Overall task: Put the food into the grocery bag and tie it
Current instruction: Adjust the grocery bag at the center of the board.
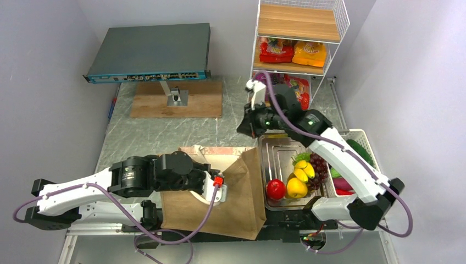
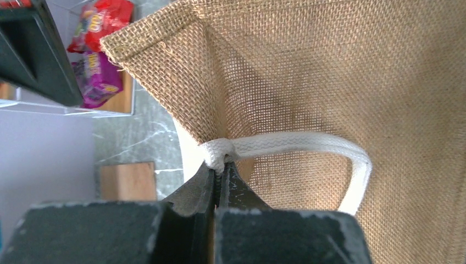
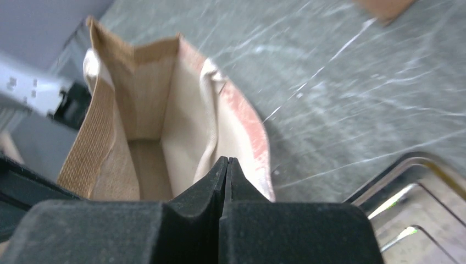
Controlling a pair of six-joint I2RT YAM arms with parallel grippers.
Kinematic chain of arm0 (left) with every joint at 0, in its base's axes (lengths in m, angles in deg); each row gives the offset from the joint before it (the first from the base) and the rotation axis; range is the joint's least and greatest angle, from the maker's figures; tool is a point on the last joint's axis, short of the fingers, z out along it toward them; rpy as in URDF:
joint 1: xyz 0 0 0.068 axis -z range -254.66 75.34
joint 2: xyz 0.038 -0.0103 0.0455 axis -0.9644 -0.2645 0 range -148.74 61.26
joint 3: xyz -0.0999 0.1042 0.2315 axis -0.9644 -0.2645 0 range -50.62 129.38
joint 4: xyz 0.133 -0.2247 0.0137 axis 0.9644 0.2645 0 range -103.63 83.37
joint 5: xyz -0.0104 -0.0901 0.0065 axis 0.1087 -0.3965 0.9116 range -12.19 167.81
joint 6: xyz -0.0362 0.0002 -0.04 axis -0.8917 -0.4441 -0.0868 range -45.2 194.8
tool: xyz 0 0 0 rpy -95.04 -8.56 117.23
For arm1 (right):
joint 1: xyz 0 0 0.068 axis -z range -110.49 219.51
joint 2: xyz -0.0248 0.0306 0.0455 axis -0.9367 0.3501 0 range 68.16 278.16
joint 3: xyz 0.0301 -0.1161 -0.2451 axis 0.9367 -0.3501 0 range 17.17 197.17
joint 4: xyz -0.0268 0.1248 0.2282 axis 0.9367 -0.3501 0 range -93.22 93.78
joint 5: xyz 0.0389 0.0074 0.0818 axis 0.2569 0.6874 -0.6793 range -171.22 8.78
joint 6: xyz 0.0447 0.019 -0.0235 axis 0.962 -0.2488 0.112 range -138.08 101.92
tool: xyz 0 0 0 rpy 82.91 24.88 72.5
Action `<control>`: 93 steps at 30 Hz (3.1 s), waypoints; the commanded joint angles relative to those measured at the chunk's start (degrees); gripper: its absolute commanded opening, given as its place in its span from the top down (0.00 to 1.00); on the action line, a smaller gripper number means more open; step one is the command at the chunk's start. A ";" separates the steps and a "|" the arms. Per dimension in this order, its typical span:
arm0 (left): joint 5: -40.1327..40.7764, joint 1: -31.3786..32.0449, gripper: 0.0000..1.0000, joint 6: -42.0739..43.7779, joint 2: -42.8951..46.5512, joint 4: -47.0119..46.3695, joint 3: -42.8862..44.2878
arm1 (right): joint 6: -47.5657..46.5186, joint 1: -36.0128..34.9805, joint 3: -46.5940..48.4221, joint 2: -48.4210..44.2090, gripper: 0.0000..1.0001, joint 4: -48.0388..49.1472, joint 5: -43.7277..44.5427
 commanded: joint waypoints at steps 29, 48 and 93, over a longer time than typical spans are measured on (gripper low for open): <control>-1.96 -17.43 1.00 54.36 -11.69 -19.85 7.82 | 9.41 19.27 -6.88 -13.82 0.00 6.70 6.39; 12.93 5.30 1.00 21.88 3.07 -7.82 -17.94 | 2.41 20.37 -5.64 -7.60 0.00 7.41 -17.62; 51.28 14.36 0.01 -6.42 2.70 -14.90 -16.23 | 11.92 0.68 -12.27 1.19 1.00 16.48 3.75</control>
